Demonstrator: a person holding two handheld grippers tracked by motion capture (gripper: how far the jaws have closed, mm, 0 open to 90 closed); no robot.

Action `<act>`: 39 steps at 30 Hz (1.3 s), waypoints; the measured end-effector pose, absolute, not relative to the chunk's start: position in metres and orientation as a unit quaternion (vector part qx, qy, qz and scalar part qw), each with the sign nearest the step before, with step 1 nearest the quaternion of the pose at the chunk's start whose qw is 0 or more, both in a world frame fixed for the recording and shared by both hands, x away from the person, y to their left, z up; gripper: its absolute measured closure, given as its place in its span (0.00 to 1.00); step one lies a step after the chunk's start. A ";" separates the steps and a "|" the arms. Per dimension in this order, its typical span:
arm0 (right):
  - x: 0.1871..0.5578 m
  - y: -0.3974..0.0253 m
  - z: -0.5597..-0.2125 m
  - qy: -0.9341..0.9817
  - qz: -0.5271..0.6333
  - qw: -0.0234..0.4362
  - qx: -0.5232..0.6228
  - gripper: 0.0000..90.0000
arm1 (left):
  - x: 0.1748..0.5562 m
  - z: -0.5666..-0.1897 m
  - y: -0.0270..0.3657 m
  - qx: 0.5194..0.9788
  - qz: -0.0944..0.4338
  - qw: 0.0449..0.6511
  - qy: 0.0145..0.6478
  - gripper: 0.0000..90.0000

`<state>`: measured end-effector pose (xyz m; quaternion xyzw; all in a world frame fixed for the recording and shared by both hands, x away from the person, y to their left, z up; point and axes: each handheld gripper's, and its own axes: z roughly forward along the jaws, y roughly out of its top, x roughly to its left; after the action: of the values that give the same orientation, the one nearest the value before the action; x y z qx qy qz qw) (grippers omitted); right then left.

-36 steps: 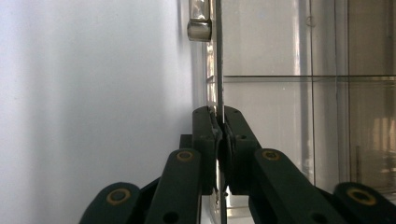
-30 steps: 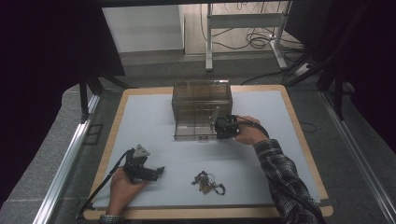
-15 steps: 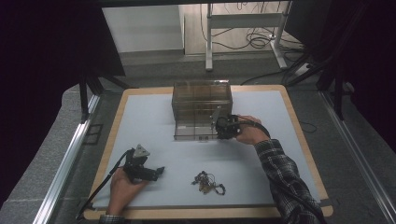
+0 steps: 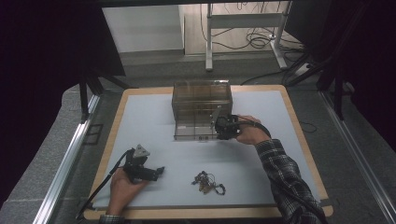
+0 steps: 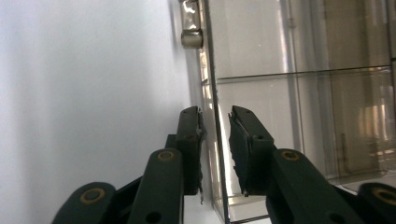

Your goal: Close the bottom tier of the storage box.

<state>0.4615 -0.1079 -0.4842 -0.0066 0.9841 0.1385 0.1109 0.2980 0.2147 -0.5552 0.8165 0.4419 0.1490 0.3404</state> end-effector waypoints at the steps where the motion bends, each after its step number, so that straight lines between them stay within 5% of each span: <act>1: 0.461 -0.108 -0.483 0.984 0.138 0.116 -0.006 0.79 | 0.298 -0.555 0.215 0.817 0.149 0.340 0.442 0.00; 19: 0.452 -0.112 -0.472 0.973 0.173 0.149 0.037 0.64 | 0.298 -0.555 0.215 0.817 0.149 0.340 0.442 0.00; 39: 0.436 -0.123 -0.469 0.959 0.208 0.165 0.097 0.63 | 0.298 -0.555 0.215 0.816 0.149 0.341 0.442 0.00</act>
<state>0.4358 -0.1231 -0.4691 0.0970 0.9592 0.2083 0.1649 0.2980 0.2146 -0.5552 0.8163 0.4421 0.1489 0.3405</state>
